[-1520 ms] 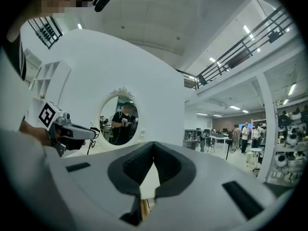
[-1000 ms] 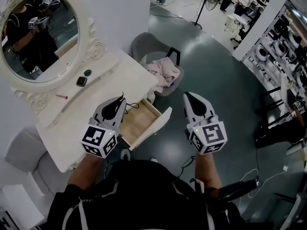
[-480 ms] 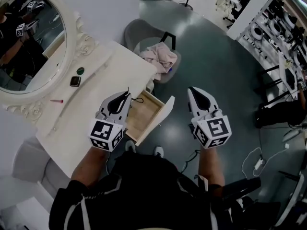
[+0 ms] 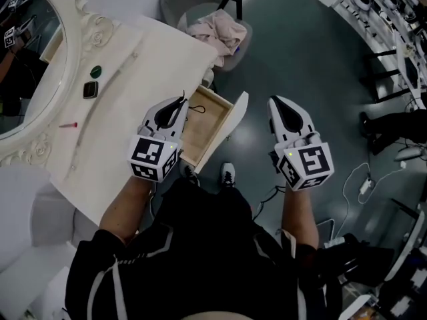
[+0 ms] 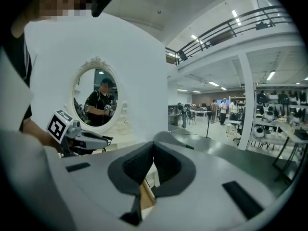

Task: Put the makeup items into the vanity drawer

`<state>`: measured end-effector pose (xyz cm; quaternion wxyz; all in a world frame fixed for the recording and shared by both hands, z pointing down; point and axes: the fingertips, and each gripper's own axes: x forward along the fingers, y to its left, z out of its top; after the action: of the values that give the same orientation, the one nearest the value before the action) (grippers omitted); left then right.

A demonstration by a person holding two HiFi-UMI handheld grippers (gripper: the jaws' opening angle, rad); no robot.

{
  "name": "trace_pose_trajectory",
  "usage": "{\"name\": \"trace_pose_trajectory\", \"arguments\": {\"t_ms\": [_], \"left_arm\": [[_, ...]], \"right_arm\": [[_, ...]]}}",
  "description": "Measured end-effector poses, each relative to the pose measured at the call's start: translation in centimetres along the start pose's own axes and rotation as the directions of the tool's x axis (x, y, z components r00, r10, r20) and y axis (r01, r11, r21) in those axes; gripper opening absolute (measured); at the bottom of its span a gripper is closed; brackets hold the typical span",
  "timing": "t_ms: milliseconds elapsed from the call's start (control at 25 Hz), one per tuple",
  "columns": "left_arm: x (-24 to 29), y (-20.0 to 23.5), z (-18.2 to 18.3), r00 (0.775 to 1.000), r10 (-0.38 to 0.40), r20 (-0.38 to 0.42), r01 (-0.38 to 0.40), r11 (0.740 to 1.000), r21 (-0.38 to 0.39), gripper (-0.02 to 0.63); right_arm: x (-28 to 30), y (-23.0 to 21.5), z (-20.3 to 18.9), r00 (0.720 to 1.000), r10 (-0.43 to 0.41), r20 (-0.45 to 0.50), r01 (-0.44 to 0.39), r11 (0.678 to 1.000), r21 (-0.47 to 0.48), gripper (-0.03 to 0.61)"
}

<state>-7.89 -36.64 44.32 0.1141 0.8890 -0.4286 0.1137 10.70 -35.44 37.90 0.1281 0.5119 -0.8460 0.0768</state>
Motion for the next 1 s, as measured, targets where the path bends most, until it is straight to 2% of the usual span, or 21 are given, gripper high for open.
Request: {"name": "trace_pose_trajectory", "arguments": {"t_ms": [160, 400, 560, 680, 1000], "left_arm": [[1.8, 0.5, -3.2, 0.999, -0.018, -0.034, 0.018, 1.000, -0.001, 0.025], [2.7, 0.9, -10.7, 0.979, -0.055, -0.194, 0.056, 0.998, 0.002, 0.025], [3.4, 0.2, -13.4, 0.971, -0.085, -0.224, 0.092, 0.996, 0.018, 0.025], [4.2, 0.0, -15.8, 0.958, -0.106, -0.266, 0.118, 0.992, 0.033, 0.025], [6.2, -1.0, -22.9, 0.915, -0.138, -0.379, 0.147, 0.989, -0.005, 0.025]], "right_arm": [[0.3, -0.3, -2.0, 0.999, -0.024, -0.036, 0.025, 0.999, 0.026, 0.005], [-0.3, 0.2, -4.4, 0.995, -0.056, -0.085, 0.061, 0.996, 0.060, 0.005], [-0.8, 0.0, -5.4, 0.990, -0.084, -0.116, 0.091, 0.994, 0.060, 0.005], [-1.2, 0.1, -6.6, 0.985, -0.099, -0.141, 0.112, 0.990, 0.087, 0.005], [-3.0, -0.2, -9.0, 0.971, -0.139, -0.194, 0.167, 0.977, 0.134, 0.005]]}}
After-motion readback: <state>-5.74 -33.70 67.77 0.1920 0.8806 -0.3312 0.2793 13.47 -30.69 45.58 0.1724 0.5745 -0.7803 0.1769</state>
